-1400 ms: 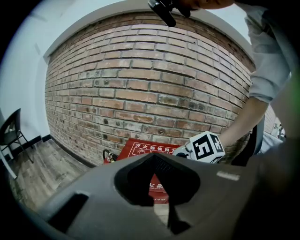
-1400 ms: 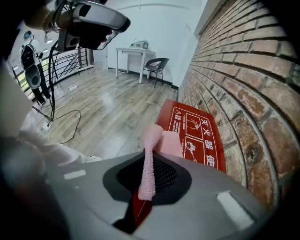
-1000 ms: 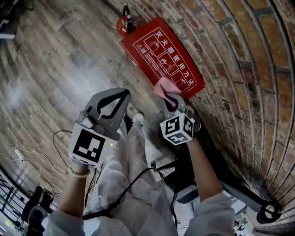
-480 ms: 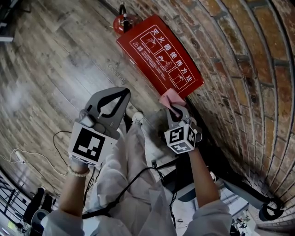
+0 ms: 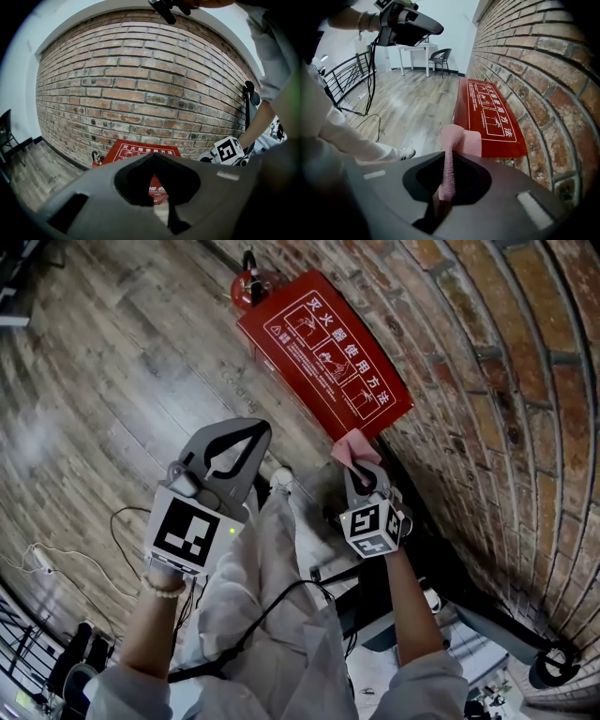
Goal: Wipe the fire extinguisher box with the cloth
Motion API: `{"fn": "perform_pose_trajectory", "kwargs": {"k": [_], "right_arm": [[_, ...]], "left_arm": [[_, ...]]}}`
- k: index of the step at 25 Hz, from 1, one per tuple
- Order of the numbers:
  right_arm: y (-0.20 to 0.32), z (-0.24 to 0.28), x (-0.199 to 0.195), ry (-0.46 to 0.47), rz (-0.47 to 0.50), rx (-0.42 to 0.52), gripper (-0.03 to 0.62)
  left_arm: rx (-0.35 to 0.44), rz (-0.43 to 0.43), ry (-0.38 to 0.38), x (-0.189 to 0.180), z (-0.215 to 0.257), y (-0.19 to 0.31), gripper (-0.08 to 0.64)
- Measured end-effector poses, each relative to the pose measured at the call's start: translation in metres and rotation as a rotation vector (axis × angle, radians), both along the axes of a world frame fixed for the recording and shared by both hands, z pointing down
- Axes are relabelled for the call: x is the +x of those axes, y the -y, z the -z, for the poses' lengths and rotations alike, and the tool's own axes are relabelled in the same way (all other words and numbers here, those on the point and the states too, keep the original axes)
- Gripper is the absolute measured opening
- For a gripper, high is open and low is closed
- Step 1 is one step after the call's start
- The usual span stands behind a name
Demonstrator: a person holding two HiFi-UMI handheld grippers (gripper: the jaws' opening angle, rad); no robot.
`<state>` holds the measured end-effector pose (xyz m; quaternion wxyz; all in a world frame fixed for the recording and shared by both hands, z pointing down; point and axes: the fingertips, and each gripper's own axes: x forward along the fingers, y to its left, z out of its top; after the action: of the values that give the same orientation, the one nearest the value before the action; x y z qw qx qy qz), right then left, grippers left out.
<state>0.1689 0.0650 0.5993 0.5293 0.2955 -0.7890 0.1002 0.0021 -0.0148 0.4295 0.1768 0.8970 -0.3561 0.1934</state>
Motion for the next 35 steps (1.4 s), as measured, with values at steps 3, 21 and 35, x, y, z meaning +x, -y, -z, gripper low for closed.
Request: {"fn": "perform_pose_trajectory", "kwargs": {"k": [3, 21, 35], "right_arm": [[0.004, 0.022, 0.001, 0.023, -0.047, 0.025, 0.029], [0.054, 0.322, -0.03, 0.345, -0.288, 0.404, 0.029], [0.038, 0.465, -0.054, 0.537, -0.248, 0.588, 0.029]], "left_arm": [[0.02, -0.003, 0.0, 0.0, 0.019, 0.0, 0.0], [0.251, -0.017, 0.007, -0.019, 0.233, -0.006, 0.0], [0.312, -0.007, -0.037, -0.03, 0.322, -0.04, 0.0]]}}
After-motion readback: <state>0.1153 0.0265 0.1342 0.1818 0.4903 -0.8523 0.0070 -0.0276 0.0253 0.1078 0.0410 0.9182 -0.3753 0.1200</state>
